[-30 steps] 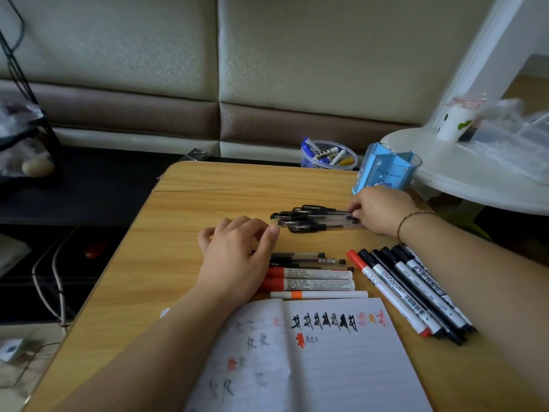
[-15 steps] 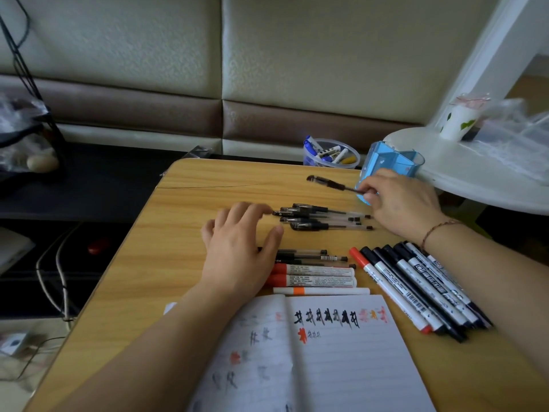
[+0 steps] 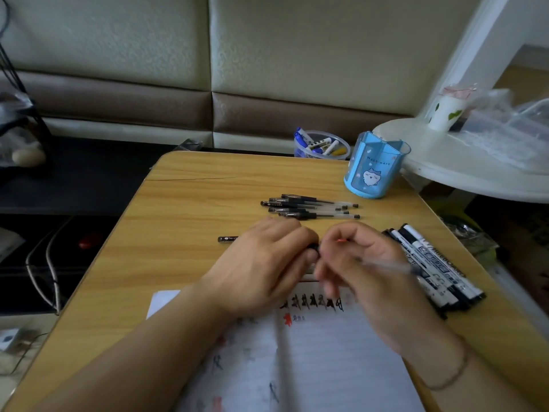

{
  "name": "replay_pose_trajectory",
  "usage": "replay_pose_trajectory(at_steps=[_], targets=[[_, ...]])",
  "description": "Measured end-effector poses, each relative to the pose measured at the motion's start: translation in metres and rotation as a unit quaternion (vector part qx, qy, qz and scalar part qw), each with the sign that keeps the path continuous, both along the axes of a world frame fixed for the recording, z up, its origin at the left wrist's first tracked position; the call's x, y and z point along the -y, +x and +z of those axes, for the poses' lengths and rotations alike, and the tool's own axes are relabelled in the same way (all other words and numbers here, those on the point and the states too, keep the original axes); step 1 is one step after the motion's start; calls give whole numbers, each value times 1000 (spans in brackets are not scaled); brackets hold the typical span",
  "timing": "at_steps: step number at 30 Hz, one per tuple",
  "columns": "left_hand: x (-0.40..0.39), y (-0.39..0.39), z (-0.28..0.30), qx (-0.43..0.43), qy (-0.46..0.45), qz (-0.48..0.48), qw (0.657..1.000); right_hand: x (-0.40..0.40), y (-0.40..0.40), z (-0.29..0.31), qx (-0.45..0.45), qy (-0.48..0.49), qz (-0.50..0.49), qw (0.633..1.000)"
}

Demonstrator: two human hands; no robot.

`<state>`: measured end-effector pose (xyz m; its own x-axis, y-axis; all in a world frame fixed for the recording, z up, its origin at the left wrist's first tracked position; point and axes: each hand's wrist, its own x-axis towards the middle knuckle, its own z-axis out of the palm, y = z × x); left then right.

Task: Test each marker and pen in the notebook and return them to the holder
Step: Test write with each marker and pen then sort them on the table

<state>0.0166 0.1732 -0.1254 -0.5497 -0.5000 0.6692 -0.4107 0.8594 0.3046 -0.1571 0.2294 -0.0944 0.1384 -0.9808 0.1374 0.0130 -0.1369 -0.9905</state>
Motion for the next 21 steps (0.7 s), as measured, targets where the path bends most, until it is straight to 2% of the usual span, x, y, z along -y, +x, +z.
replay_pose_trajectory(at_steps=[4, 8, 14, 18, 21], targets=[[-2, 1, 1, 33, 13, -67, 997, 0, 2, -15, 1, -2, 18, 1000], [-2, 3, 1, 33, 7, -67, 997, 0, -4, -17, 8, -8, 82, 997], [2, 7, 3, 4, 32, -95, 995, 0, -9, -16, 15, -25, 101, 994], [3, 8, -5, -44, 71, -82, 993, -5, -10, -15, 13, -32, 59, 998], [6, 13, -11, -122, 114, -57, 984, -9, -11, -16, -17, -13, 9, 1000]])
